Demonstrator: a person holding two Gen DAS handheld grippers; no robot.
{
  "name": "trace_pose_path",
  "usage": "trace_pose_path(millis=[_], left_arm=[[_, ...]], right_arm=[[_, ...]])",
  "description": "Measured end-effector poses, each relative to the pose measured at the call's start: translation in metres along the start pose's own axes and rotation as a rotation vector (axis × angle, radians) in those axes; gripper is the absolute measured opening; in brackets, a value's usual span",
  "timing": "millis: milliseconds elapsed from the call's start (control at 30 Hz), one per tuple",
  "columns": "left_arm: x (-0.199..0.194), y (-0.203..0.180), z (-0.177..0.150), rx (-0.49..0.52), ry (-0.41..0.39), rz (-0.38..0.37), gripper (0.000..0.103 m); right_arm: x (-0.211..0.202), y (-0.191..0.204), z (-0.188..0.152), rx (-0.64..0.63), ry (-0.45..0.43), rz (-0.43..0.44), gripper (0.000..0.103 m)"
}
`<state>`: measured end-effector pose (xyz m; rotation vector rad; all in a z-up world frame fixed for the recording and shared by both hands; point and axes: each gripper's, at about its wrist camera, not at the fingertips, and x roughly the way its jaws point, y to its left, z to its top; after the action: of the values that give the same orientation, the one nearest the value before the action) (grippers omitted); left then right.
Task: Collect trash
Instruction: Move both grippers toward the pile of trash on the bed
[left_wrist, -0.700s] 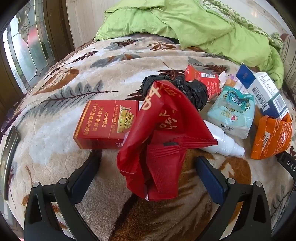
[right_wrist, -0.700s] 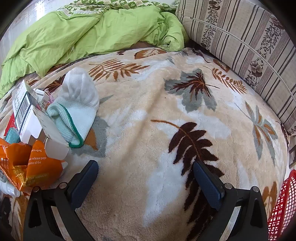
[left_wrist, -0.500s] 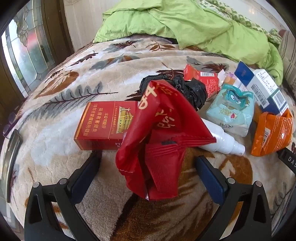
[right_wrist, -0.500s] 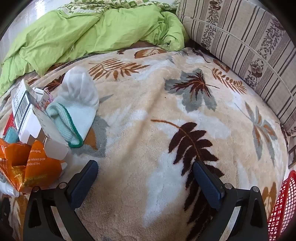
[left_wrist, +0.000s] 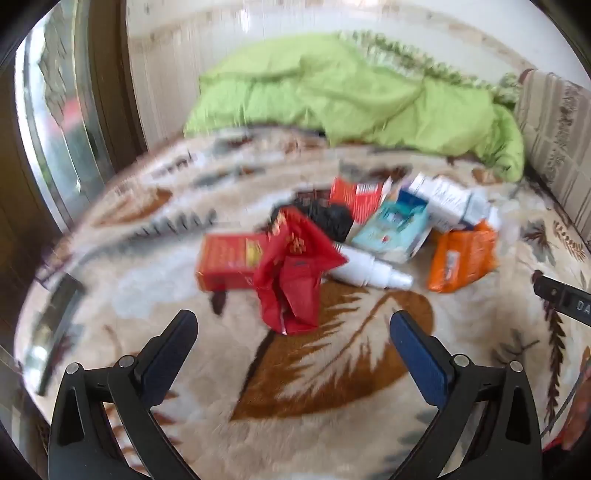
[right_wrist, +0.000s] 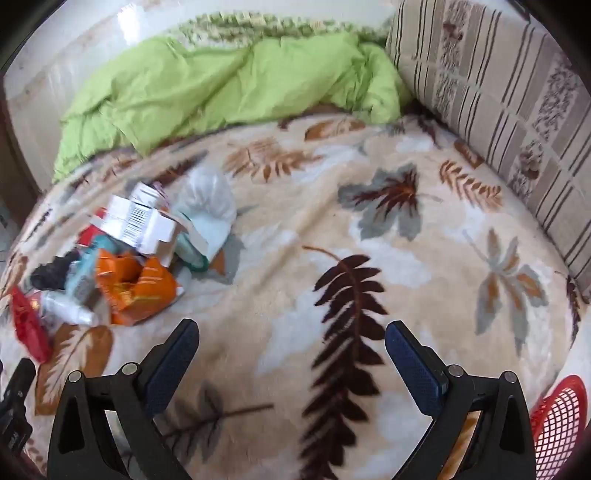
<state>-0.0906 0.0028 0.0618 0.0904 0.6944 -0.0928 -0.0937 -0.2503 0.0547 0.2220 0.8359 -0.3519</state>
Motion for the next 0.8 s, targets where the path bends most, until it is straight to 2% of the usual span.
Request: trace_pose_path(millis=[133, 200, 400, 467, 800], left_arm=[[-0.043, -0.003, -0.012, 0.045, -0.089, -0.054, 0.103], [-0.064, -0.002, -0.022, 0.070, -0.122, -0.062, 0.103], [-0.119, -0.001, -0.063, 0.112, -0.207, -0.079, 0.103], [-0.125, -0.004, -0.065, 0.132, -0.242, -0.071, 0.103], [-0.105, -0.009, -0.062, 0.109, -0.179, -0.078, 0.103]], right_arm=[[-0.066, -0.002, -0.020, -0.044, -0.174, 0.064, 0.102], [-0.098, 0.001, -0.038, -0.118, -0.257, 0.050, 0.102], [-0.154, 0.006, -0.088, -0.230, -0.362, 0.037, 0.102], [-0.161, 0.001, -0.093, -0.239, -0.380, 0.038, 0.102], [-0.152, -0.012, -0.093, -0.185, -0.345, 0.039, 0.102]])
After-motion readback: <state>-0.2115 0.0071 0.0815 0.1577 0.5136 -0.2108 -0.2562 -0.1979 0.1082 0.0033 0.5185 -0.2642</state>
